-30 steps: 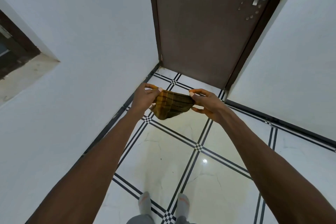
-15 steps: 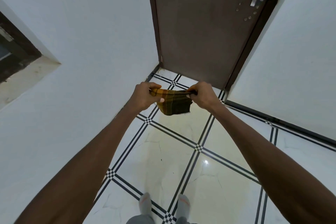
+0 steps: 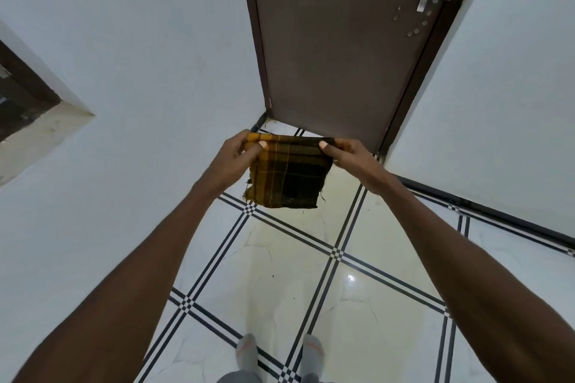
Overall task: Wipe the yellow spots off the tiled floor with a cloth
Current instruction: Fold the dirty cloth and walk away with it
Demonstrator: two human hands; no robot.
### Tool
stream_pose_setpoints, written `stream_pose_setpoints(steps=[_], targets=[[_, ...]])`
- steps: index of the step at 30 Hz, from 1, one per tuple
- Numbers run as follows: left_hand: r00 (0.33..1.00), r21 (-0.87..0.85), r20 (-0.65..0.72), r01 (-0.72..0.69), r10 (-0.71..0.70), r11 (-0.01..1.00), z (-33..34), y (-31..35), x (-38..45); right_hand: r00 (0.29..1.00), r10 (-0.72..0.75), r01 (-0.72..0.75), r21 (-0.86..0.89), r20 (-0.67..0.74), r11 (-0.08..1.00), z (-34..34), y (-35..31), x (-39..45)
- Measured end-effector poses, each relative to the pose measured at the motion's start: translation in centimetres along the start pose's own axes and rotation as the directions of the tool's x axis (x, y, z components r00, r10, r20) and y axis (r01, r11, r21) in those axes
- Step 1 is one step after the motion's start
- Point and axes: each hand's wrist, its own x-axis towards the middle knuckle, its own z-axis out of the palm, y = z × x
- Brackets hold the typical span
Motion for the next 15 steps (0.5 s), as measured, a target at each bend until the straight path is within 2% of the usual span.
stream_pose_setpoints(steps=[3,6,8,10,12,13,15], targets=[[1.0,0.057,-0.018,0.004,-0.003,0.998,1.0,-0.2,0.2,0.999,0.01,-0.017,0.199,0.035,0.98,0.8,-0.1,-0.2],[0.996,0.204,-0.092,0.001,0.018,0.979,1.6,-0.4,0.5,1.0,-0.001,-0.004,0.185,0.029,0.983,1.3,-0.4,-0.2],[0.993,0.22,-0.117,0.058,-0.033,0.974,1.6,-1.1,0.9,0.999,0.045,-0.045,0.17,0.001,0.984,1.7,-0.3,0.0],[0.969,0.127,-0.128,0.226,-0.209,0.966,1.9,-1.9,1.1,0.982,0.176,-0.185,0.218,0.063,0.958,2.0,0.1,0.3],[0.89,-0.063,-0.11,0.438,-0.442,0.897,2.5,-2.4,0.7,0.934,0.3,-0.344,0.263,0.193,0.902,2.2,0.7,0.2],[0.857,-0.156,-0.063,0.497,-0.511,0.854,2.6,-2.3,0.3,0.911,0.338,-0.398,0.288,0.235,0.871,2.2,1.0,0.0],[0.866,-0.261,0.029,0.489,-0.5,0.832,2.7,-2.1,-0.3,0.901,0.348,-0.423,0.348,0.259,0.836,2.0,1.8,-0.1]])
